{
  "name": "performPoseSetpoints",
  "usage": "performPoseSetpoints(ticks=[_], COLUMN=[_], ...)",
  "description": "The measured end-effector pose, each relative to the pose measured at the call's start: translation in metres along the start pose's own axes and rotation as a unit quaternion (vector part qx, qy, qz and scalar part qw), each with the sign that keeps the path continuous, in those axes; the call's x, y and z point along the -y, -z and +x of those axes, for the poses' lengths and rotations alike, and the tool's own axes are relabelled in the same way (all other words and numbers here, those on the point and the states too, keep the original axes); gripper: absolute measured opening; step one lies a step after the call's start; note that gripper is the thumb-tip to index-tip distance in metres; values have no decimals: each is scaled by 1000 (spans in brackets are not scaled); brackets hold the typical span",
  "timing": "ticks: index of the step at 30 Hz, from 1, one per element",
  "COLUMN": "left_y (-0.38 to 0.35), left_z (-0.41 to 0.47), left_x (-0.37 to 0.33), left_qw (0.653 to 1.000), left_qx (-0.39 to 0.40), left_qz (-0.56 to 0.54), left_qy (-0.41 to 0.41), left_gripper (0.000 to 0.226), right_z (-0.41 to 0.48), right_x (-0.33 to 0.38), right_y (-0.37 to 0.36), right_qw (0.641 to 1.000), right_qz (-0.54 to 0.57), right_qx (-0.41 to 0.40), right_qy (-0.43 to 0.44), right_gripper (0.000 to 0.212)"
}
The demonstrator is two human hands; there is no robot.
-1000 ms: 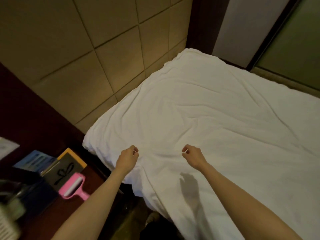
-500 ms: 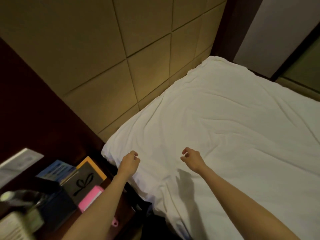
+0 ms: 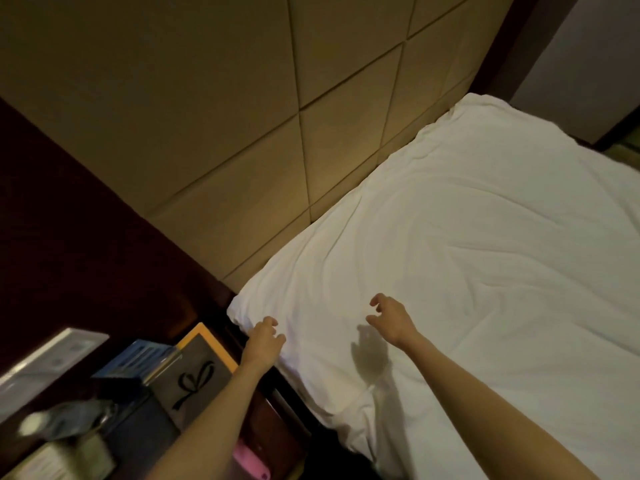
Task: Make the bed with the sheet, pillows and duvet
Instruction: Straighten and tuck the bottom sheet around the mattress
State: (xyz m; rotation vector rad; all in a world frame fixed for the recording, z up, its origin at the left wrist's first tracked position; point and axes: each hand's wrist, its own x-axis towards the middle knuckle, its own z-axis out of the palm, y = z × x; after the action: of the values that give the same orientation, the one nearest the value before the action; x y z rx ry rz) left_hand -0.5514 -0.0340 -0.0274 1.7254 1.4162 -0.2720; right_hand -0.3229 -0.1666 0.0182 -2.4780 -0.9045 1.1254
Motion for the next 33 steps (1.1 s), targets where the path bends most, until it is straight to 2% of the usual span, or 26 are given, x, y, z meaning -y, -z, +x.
performPoseSetpoints(ticks=[4, 10, 15, 19, 25, 33], left_y=[-16, -54, -91, -104, -97, -75], left_z=[16, 42, 58, 66, 67, 61], left_x=[6, 18, 24, 32, 39, 37], left_qw=[999, 996, 996, 996, 991, 988], left_qx=[1, -20, -26, -50, -80, -63], left_qz=[-23, -65, -73, -72, -108, -138], left_qy=[32, 53, 53, 35, -6, -36], left_gripper=[40, 64, 49, 29, 48, 52], right_z=[29, 64, 77, 82, 89, 87], right_x=[0, -14, -30, -36, -35, -15], right_y=[-10, -51, -85, -99, -101, -100], right_qw=[999, 993, 981, 981, 982, 979], right_qz=[-30, -107, -177, -188, -184, -179], right_qx=[22, 44, 79, 41, 45, 74], right_qy=[1, -2, -2, 7, 27, 62], right_gripper=[42, 47, 47, 49, 42, 43])
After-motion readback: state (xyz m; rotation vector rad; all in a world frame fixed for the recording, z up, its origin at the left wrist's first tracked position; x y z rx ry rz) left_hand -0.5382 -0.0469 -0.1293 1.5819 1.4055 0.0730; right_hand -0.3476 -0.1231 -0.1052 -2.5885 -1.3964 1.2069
